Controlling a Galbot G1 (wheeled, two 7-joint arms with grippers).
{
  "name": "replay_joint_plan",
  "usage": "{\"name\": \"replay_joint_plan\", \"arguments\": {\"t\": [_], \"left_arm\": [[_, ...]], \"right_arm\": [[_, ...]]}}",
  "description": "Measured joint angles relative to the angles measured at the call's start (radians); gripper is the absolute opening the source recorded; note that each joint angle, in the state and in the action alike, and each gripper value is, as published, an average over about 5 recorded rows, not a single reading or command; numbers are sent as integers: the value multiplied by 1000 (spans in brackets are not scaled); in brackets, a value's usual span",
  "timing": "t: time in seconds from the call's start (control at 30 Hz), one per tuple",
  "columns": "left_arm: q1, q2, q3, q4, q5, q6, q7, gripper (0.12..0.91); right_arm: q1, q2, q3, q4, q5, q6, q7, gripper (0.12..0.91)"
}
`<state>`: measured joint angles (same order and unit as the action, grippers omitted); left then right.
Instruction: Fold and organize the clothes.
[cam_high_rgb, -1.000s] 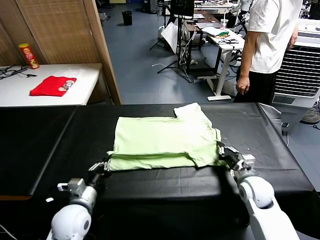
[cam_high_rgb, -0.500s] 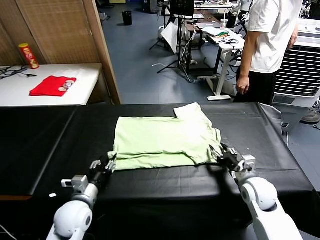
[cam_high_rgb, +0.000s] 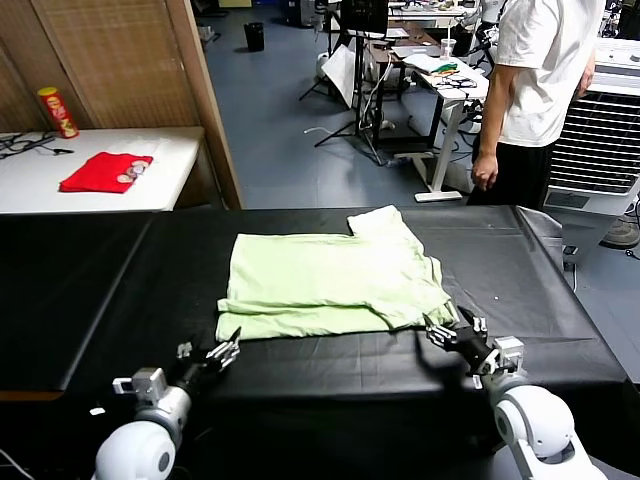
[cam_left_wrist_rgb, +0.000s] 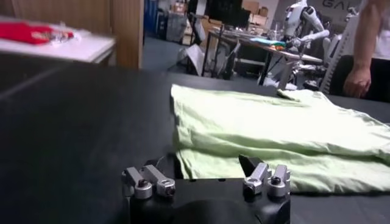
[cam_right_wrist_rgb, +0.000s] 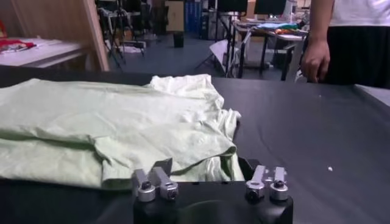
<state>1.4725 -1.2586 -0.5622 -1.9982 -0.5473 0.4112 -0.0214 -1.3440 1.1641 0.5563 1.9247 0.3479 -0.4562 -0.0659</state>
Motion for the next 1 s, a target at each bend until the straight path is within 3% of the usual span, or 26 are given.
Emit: {"name": "replay_joint_plan", "arguments": {"t": [0.1, 0.2, 0.47, 0.57, 0.9, 1.0], "left_arm": [[-4, -4, 1, 9, -2, 4, 7, 731], [-6, -10, 4, 14, 10, 9, 1, 578], [29, 3, -2, -17, 88, 14, -29, 178], [55, 22, -13, -42, 101, 16, -34, 128], [199, 83, -53, -153, 117, 25, -33, 128], [245, 90, -63, -182, 117, 38, -37, 128]], "right_arm": [[-9, 3, 0, 9, -5, -9, 8, 188], [-25, -1, 6, 26, -5, -15, 14, 142], [-124, -25, 45, 112, -3, -31, 15, 121], [-179, -27, 61, 146, -3, -32, 14, 121], [-314, -21, 72, 227, -14, -44, 8, 124], [-335, -23, 76, 248, -13, -51, 8, 201]]}}
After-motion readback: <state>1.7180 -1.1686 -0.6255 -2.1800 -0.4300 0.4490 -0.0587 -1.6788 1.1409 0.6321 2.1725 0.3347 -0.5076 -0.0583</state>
